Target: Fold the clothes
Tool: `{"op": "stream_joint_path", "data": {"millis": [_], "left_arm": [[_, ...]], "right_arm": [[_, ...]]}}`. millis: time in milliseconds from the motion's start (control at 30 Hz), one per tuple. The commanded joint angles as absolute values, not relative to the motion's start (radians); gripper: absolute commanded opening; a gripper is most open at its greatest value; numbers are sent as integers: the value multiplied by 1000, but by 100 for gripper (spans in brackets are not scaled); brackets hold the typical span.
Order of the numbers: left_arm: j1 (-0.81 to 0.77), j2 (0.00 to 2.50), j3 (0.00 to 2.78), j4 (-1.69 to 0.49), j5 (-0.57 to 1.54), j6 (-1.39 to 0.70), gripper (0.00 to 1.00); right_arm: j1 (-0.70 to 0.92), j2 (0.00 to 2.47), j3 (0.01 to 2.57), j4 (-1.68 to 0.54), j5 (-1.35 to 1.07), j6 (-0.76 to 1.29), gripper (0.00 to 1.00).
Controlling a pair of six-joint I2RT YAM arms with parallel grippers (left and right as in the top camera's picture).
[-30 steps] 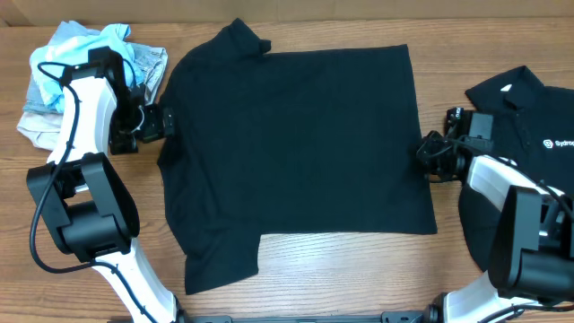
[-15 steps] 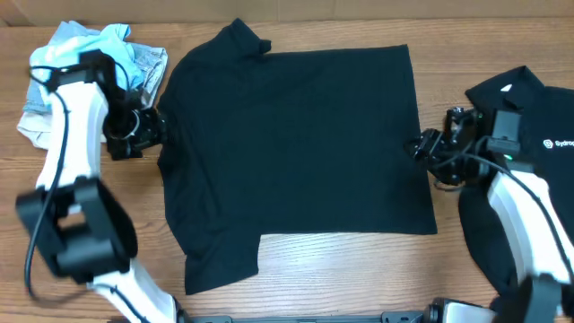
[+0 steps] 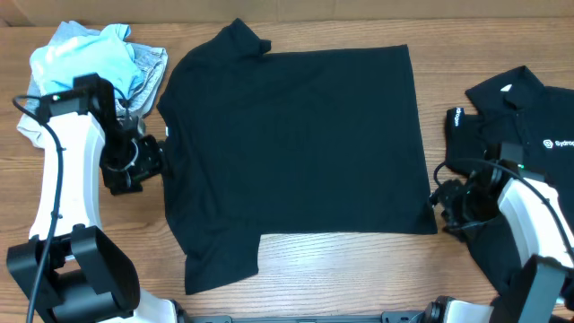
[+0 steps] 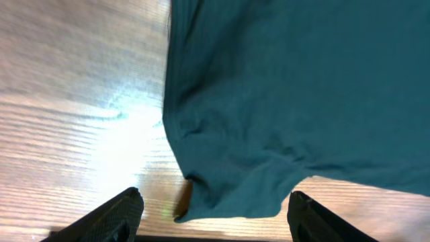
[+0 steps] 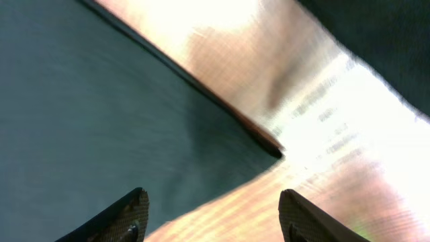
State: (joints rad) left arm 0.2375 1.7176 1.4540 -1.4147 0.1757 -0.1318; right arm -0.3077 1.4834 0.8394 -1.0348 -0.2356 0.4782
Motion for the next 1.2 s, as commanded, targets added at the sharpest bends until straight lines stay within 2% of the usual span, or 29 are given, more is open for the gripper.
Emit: {"op": "stream_joint_path", "data": {"millis": [0,67,133,200,300,367,533,567,600,733,867,967,1067,1167], "left_arm": [[243,1650,1390,-1401,160,-167,75],[243,1617,1361,-1395,152,-187,79],[243,1588,1336,-1390,148,-200,85],[243,1573,1315,-1388,146,-211,89],[243,1570,1268,-1372,142,-211,90],[243,1570,1225,-1344,142,-220,94],[243,1571,1100,-1269,149,-266,98],[243,1571,1080,-1254,149,-274,99],[244,1571,1063,-1247,149,-283,100],[244,1571,1033,-1232,138,-289,100],[244,1571,996,-1214,124,-296,100],[244,1571,943,-1171,134,-296,96],[242,1571,870,-1085,219,-274,94],[233,1571,802,-1009,365,-163,94]], "right_arm": [[-310,1504,793,-1034,-218,499,65],[-310,1504,763,-1019,-217,504,64],[-310,1504,731,-993,-217,525,59],[-310,1504,701,-953,-216,544,48],[-310,1504,661,-861,-184,581,38],[-310,1504,657,-836,-185,581,28],[-310,1504,657,-804,-176,569,25],[-310,1504,657,-797,-176,569,16],[-310,1504,657,-793,-179,569,13],[-310,1504,665,-789,-179,550,7],[-310,1504,665,-787,-180,550,7],[-310,1504,665,-787,-180,550,8],[-310,1504,665,-787,-180,550,7],[-310,1504,665,-786,-180,550,8]]}}
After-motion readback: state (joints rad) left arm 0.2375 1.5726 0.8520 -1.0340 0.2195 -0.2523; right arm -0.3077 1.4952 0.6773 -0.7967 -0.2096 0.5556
